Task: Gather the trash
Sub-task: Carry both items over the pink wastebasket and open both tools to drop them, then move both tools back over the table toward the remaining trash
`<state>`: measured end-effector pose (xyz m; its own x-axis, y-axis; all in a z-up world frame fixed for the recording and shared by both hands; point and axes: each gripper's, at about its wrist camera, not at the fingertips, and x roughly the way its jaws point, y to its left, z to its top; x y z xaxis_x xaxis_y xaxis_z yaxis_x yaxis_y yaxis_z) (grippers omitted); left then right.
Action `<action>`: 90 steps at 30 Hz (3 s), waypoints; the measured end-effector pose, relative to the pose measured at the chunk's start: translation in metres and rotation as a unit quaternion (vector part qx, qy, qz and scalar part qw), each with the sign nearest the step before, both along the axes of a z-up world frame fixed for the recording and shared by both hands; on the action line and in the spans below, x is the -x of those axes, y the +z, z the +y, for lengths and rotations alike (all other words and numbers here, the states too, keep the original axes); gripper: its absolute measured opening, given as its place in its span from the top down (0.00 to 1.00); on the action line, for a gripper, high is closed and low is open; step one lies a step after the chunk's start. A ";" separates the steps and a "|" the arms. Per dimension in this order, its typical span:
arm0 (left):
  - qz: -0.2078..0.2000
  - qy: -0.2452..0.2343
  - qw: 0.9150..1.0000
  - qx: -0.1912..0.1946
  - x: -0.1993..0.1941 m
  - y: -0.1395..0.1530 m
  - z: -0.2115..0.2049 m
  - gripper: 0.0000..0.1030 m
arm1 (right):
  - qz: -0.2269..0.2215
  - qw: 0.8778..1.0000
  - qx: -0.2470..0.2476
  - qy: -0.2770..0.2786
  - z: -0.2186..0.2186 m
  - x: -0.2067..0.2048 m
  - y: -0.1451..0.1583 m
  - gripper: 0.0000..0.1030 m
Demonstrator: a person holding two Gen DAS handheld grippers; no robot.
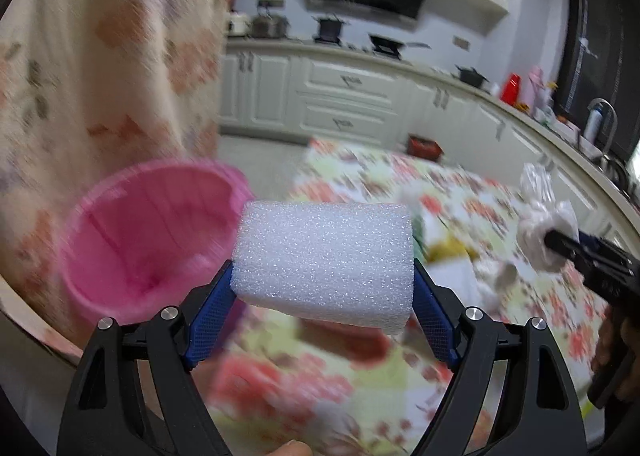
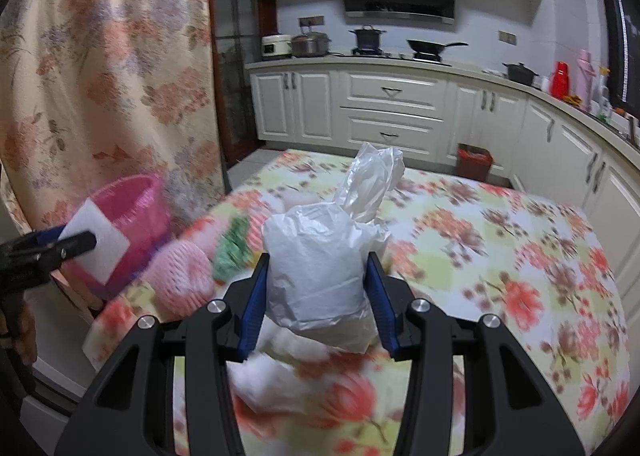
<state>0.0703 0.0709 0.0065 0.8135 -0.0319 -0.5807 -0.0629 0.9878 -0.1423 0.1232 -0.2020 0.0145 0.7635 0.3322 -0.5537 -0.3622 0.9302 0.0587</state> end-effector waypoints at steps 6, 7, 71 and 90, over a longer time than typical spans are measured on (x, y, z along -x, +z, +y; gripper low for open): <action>-0.030 0.067 0.997 -0.029 -0.004 0.030 0.040 0.23 | -0.002 0.999 -0.015 0.051 0.047 -0.023 0.019 0.56; -0.033 0.078 0.996 -0.036 -0.005 0.033 0.047 0.23 | -0.001 0.998 -0.016 0.058 0.056 -0.026 0.020 0.56; -0.049 0.066 0.995 -0.051 -0.033 0.033 0.009 0.09 | -0.030 0.999 -0.010 0.033 0.024 -0.052 0.029 0.25; -0.021 0.007 0.999 -0.049 -0.042 0.002 -0.057 0.09 | -0.019 0.998 -0.016 -0.062 -0.062 -0.017 -0.012 0.22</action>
